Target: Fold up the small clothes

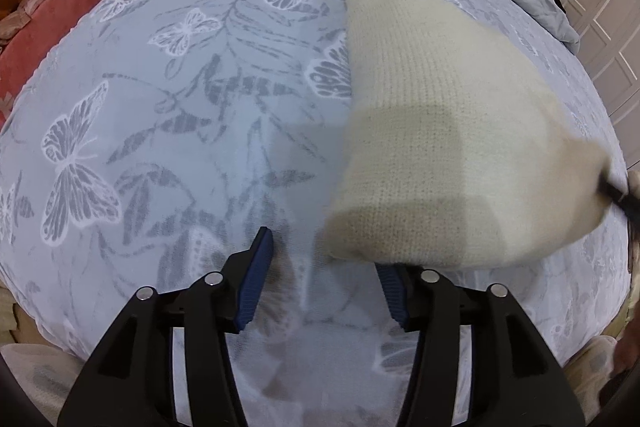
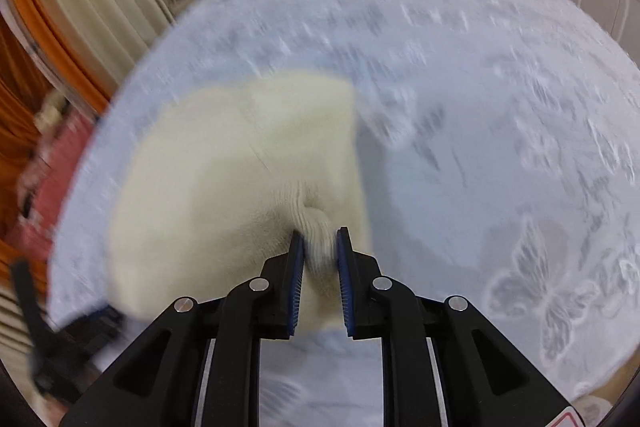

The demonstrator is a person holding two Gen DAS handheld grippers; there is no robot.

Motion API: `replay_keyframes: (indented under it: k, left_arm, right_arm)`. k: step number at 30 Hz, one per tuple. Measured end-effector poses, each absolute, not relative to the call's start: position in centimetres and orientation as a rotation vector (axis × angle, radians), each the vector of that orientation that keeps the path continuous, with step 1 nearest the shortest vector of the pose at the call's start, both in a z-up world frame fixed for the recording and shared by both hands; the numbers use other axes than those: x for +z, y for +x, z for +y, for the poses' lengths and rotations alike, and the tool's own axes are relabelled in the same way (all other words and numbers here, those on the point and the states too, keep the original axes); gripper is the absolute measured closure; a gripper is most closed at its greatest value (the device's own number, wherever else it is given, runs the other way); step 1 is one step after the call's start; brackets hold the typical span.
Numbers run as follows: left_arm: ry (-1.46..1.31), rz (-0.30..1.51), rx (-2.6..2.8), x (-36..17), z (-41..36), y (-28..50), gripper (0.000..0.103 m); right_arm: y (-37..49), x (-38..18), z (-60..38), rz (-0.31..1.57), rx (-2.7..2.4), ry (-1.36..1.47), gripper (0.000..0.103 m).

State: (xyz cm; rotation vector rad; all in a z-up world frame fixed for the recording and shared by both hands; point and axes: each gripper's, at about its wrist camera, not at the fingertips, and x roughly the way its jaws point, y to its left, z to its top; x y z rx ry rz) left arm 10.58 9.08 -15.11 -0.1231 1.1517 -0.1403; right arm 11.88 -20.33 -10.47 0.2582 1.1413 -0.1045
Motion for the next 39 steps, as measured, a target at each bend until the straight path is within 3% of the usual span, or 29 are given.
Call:
replay_keyframes:
  k: [2,7,10,12,16,17,19,21,22,26,29,35,38,39]
  left_arm:
    - [-0.114,1.149,-0.143,-15.2,9.0,10.5,0.051]
    - [-0.109,1.143,-0.139,-15.2,8.9,10.3,0.051]
    - [-0.1,1.142,-0.137,-15.0,8.6,10.0,0.051]
    - [-0.09,1.143,-0.14,-14.8,8.4,9.7,0.051]
    - [-0.07,1.12,-0.146,-13.4,8.5,8.1,0.052]
    - [-0.064,1.101,-0.149,-12.8,8.6,7.5,0.047]
    - [-0.073,1.077,-0.154,-11.7,8.8,6.3,0.036]
    - [-0.085,1.02,-0.159,-10.3,8.7,4.7,0.019]
    - [-0.081,0.998,-0.158,-9.8,8.5,4.0,0.016]
    - [-0.069,0.964,-0.183,-9.1,6.9,1.2,0.01]
    - [-0.057,0.975,-0.185,-9.7,5.5,-0.2,0.01]
    - [-0.029,1.005,-0.178,-11.6,3.8,-1.5,0.01]
    - [0.001,1.029,-0.165,-12.9,3.3,-1.6,0.01]
    - [0.012,1.032,-0.165,-13.2,3.2,-1.5,0.01]
  right_arm:
    - [11.2,-11.3,-20.8,1.171,-0.113,0.285,0.084]
    - [10.5,-6.2,-17.9,1.009,-0.102,0.208,0.084]
    - [12.4,-7.8,-16.1,1.069,-0.067,0.148,0.084]
    - [13.2,-12.1,-16.5,1.177,-0.099,0.102,0.099]
    - [11.6,-11.2,-18.2,1.161,-0.093,0.224,0.101]
    - [10.8,-10.4,-18.4,1.145,-0.09,0.241,0.1]
    - [8.5,-8.6,-18.7,1.112,-0.067,0.278,0.093]
    - [5.8,-7.5,-18.7,1.085,-0.04,0.315,0.092]
    - [4.3,-7.1,-18.6,1.076,-0.032,0.311,0.092]
    - [-0.2,-7.3,-18.1,1.037,-0.059,0.281,0.086]
    - [-2.2,-8.6,-17.4,1.026,-0.093,0.271,0.063]
    - [-3.1,-10.8,-17.2,1.018,-0.122,0.271,0.058]
    - [-3.0,-11.1,-17.0,0.987,-0.154,0.254,0.042]
    - [-2.9,-11.3,-17.0,0.989,-0.16,0.25,0.041]
